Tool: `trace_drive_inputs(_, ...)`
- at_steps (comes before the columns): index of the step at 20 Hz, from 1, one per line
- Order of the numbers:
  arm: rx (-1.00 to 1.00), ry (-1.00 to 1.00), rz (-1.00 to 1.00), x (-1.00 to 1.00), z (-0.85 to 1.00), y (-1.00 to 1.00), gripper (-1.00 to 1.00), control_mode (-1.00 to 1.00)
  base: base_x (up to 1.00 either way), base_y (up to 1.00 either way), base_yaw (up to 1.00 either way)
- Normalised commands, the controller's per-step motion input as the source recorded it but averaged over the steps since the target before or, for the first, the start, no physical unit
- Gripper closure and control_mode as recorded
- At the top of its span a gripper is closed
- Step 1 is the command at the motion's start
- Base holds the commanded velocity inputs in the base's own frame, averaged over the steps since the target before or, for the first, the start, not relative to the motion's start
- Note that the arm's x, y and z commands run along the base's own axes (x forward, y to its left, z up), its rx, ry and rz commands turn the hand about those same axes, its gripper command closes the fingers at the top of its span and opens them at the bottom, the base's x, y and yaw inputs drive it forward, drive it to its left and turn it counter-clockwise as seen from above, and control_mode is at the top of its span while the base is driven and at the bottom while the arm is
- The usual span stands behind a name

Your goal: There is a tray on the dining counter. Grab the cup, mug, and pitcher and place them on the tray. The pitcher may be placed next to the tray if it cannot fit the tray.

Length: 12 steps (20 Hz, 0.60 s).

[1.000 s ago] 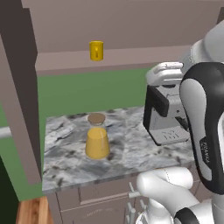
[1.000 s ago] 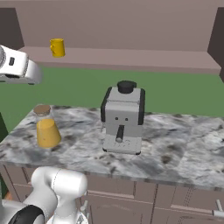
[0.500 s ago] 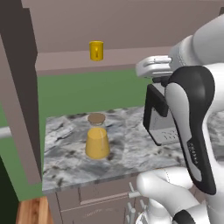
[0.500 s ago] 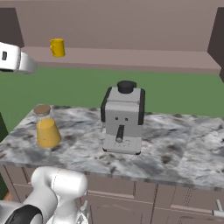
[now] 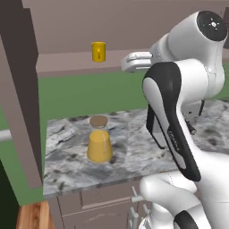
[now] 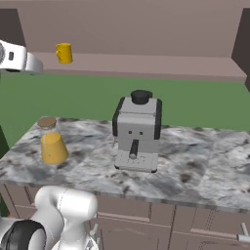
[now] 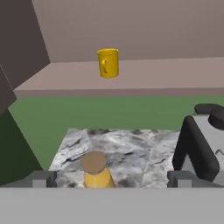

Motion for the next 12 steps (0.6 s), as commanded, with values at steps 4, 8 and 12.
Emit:
trace_drive_inputs(4,0.00,0.00,0.00,0.56,0.00,0.10,-1.00,-1.00,0.00,0.00,0.00)
trace_drive_inputs(8,0.00,0.00,0.00,0.41,0.00,0.03,-1.00,-1.00,0.00,0.00,0.00)
trace_drive_inputs(12,0.00,0.00,0.00,0.36,0.00,0.00,-1.00,-1.00,0.00,0.00,0.00)
